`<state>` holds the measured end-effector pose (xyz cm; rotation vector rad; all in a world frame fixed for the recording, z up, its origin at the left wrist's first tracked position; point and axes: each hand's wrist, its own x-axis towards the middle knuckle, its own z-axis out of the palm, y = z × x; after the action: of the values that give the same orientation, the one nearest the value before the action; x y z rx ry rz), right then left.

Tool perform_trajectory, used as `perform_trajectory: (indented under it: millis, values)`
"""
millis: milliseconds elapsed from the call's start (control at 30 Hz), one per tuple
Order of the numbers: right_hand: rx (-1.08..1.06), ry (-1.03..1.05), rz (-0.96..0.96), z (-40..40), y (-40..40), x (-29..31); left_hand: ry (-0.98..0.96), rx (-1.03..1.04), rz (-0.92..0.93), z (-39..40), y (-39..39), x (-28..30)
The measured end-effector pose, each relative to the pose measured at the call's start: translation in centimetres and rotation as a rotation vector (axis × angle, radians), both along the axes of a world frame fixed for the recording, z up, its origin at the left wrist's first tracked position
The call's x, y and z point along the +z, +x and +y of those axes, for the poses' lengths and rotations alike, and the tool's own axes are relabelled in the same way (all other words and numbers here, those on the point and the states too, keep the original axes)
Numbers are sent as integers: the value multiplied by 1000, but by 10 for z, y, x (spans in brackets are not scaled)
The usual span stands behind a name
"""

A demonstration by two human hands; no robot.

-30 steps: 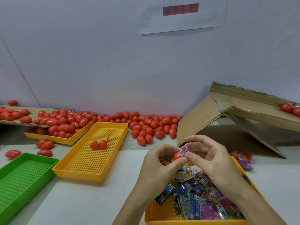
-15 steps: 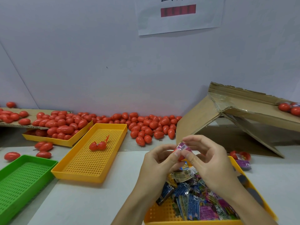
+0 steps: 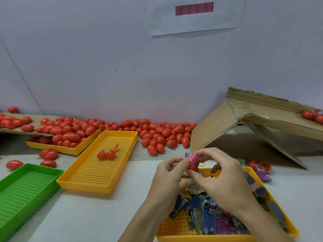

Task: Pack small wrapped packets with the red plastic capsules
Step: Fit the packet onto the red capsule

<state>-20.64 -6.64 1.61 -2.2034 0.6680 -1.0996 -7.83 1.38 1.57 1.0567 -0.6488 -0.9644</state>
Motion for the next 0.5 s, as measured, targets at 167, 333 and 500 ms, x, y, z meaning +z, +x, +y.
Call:
perform_trajectory:
  millis: [167,333,500]
  values:
    - [78,-26,11,3,1,2,6,-96,-52,1,-3,3]
    - [130,-32,35,3,-1,4,39,-129,-131,3,-2,3]
    - [116,-99,53,0,-1,3,94,-168,-265,3,-1,0]
